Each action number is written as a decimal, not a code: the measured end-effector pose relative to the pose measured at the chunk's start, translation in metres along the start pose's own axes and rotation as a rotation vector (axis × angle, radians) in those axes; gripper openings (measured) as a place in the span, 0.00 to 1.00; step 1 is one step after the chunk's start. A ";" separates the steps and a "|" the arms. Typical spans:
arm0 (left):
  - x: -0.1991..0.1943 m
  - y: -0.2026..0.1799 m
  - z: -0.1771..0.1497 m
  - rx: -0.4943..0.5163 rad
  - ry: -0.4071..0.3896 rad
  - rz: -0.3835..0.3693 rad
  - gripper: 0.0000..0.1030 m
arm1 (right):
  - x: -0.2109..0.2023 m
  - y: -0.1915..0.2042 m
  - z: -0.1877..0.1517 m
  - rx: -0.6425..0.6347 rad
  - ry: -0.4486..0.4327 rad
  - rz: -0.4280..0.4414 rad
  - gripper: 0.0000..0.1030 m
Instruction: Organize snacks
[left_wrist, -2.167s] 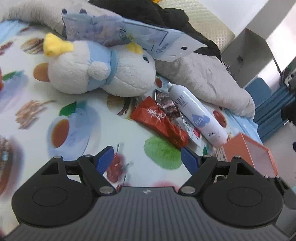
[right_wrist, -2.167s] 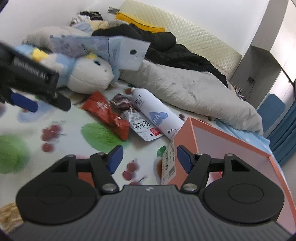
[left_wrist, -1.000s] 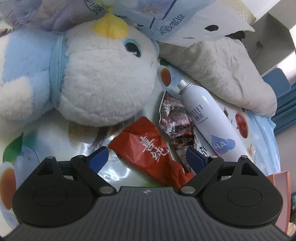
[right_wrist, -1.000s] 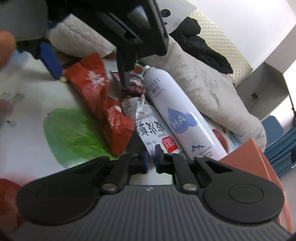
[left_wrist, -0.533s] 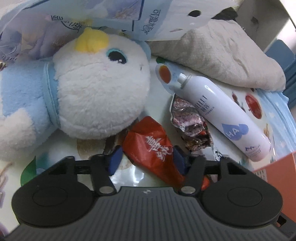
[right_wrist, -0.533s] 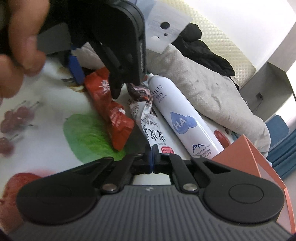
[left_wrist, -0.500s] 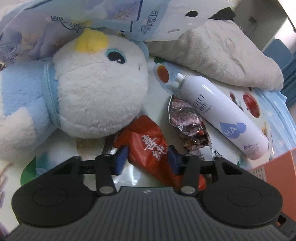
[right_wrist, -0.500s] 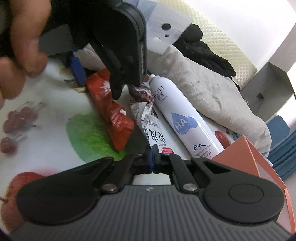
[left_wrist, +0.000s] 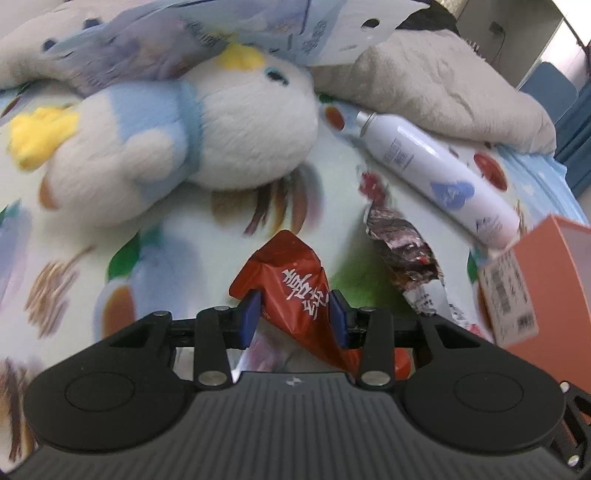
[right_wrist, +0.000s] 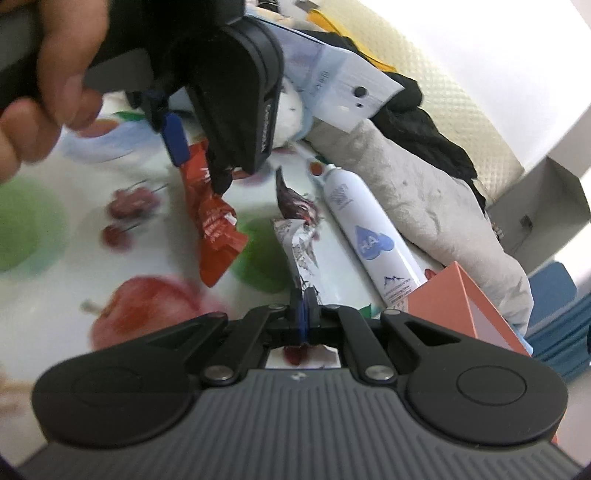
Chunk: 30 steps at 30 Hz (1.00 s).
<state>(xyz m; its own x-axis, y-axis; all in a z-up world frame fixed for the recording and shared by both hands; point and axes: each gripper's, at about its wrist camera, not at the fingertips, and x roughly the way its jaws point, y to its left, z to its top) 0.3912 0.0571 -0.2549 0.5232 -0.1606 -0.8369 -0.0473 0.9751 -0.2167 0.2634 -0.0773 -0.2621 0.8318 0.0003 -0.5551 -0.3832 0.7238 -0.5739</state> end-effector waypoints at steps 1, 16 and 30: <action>-0.003 0.001 -0.004 0.005 0.004 0.004 0.44 | -0.006 0.001 -0.002 -0.004 -0.002 0.006 0.02; -0.061 -0.016 -0.067 0.087 0.020 0.033 0.44 | -0.084 -0.002 -0.054 0.069 -0.003 0.123 0.02; -0.075 -0.039 -0.103 0.082 0.047 0.055 0.46 | -0.121 -0.001 -0.103 0.145 0.013 0.252 0.03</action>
<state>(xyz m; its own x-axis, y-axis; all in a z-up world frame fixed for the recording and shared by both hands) 0.2662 0.0160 -0.2352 0.4808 -0.1114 -0.8697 -0.0046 0.9916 -0.1295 0.1218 -0.1494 -0.2564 0.7118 0.1844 -0.6778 -0.5150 0.7933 -0.3249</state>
